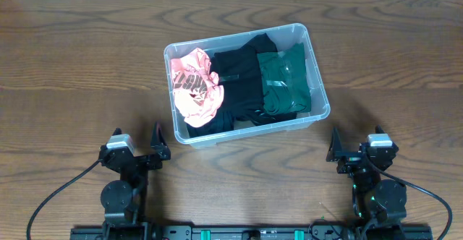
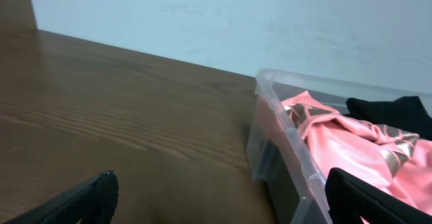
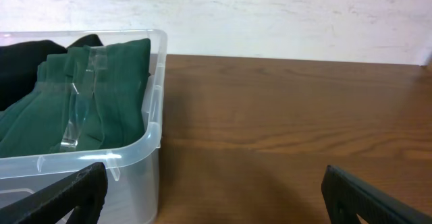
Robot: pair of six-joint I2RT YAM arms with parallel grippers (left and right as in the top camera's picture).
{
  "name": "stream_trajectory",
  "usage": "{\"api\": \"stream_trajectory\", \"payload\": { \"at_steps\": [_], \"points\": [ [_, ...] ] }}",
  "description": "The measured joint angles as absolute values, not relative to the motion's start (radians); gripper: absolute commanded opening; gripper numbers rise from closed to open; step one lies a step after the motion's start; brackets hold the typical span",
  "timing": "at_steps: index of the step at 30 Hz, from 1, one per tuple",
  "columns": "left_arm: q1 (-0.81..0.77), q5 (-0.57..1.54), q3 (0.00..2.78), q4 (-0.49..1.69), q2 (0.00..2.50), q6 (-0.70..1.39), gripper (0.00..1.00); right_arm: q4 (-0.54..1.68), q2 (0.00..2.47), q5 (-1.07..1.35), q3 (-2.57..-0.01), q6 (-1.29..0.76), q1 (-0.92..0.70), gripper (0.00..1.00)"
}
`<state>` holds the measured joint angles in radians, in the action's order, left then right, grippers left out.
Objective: Pack container
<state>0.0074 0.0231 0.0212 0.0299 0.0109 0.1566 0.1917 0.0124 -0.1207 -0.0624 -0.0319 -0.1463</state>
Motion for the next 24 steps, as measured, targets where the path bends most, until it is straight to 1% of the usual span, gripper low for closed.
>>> {"api": "stream_trajectory", "payload": {
  "at_steps": [5, 18, 21, 24],
  "points": [
    [-0.015, 0.023, 0.021, 0.030, 0.011, 0.157, 0.98, 0.192, 0.012, -0.121, -0.062, -0.032, -0.146, 0.99],
    [-0.015, 0.023, 0.021, 0.030, 0.011, 0.157, 0.98, 0.188, 0.012, -0.121, -0.062, -0.032, -0.146, 0.99],
    [-0.015, 0.023, 0.021, 0.030, 0.011, 0.157, 0.98, 0.091, 0.014, -0.121, -0.043, -0.032, -0.146, 0.99],
    [-0.015, 0.023, 0.022, 0.030, 0.011, 0.156, 0.98, 0.085, 0.023, -0.121, -0.034, -0.032, -0.146, 0.99]
  ]
}}
